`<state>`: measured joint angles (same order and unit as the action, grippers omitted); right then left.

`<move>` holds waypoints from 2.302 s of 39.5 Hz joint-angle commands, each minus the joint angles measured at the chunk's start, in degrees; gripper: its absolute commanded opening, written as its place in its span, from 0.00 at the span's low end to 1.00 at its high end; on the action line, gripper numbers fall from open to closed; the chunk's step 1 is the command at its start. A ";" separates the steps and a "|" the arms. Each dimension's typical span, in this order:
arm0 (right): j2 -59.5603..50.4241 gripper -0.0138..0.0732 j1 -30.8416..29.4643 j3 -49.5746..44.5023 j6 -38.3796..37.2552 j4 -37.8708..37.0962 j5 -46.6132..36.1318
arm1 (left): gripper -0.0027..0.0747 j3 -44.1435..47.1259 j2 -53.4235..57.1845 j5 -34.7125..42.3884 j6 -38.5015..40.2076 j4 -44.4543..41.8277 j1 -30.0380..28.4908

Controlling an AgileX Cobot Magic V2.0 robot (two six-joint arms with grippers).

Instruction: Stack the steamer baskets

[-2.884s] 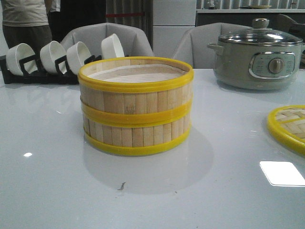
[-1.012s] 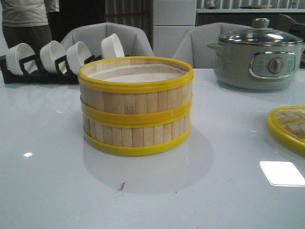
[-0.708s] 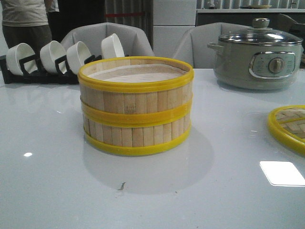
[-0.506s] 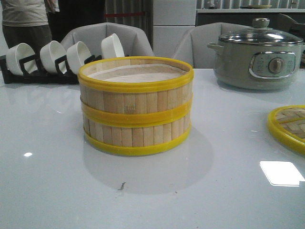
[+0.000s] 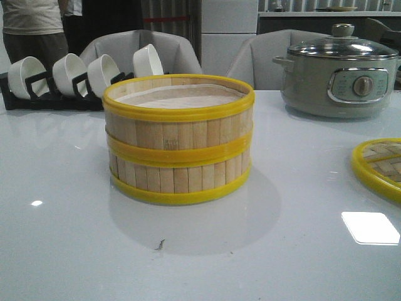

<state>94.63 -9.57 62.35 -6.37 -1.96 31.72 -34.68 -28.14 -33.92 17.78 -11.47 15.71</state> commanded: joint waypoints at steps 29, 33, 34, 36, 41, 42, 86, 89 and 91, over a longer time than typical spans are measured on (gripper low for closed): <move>4.81 0.61 -0.26 9.02 0.41 0.41 1.27 | 0.16 -1.52 -0.23 4.41 0.51 -0.13 -0.25; 5.03 0.61 -0.26 9.02 0.41 0.41 1.28 | 0.16 -1.52 -0.23 4.41 0.51 -0.13 -0.25; 5.15 0.61 -0.26 9.02 0.41 0.41 1.21 | 0.16 -1.52 -0.23 4.41 0.51 -0.13 -0.25; 5.35 0.61 -0.26 9.02 0.41 0.41 1.21 | 0.16 -1.52 -0.23 4.41 0.51 -0.13 -0.25; 6.00 0.61 -0.26 9.02 0.41 0.43 1.40 | 0.16 -1.52 -0.23 4.41 0.51 -0.13 -0.25; 6.06 0.61 -0.26 9.02 0.41 0.49 1.40 | 0.16 -1.52 -0.23 4.41 0.51 -0.13 -0.25; 7.94 0.22 -0.26 9.20 0.41 1.35 1.80 | 0.16 -1.52 -0.23 4.41 0.51 -0.13 -0.25; 7.94 0.21 -0.26 9.20 0.41 1.35 1.92 | 0.16 -1.52 -0.23 4.41 0.51 -0.13 -0.25; 7.94 0.21 -0.21 9.45 0.41 1.35 2.11 | 0.16 -1.52 -0.23 4.41 0.51 -0.13 -0.25</move>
<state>105.05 -9.57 69.66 -6.32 -0.33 34.69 -34.68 -28.14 -33.92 17.78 -11.47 15.71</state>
